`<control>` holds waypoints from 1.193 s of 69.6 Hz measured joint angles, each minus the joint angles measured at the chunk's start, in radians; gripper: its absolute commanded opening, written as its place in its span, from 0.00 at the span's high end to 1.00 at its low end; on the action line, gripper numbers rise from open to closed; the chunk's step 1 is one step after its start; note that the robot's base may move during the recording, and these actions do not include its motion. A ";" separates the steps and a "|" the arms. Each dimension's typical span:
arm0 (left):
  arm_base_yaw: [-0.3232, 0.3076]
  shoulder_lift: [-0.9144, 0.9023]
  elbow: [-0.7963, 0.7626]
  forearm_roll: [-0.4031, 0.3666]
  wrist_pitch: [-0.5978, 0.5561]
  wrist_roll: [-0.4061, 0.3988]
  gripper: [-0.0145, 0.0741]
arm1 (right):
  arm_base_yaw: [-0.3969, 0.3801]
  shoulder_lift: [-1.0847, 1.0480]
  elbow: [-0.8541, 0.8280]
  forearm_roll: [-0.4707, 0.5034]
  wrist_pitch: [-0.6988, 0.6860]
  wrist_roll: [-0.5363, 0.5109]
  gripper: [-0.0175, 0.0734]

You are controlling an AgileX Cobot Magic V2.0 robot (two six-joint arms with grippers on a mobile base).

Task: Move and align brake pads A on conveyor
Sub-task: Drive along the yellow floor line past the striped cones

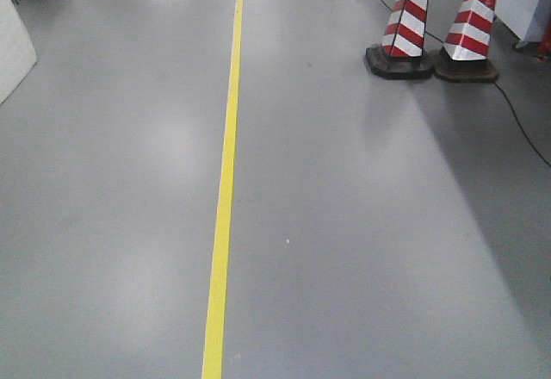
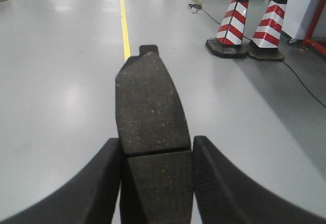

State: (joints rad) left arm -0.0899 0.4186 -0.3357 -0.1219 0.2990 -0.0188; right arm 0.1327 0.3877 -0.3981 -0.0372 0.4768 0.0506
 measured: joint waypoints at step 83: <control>0.000 0.000 0.000 0.000 0.000 0.000 0.84 | 0.000 0.000 0.000 0.000 0.001 0.000 0.81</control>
State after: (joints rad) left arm -0.0899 0.4186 -0.3357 -0.1219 0.2991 -0.0188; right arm 0.1327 0.3877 -0.3981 -0.0372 0.4775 0.0506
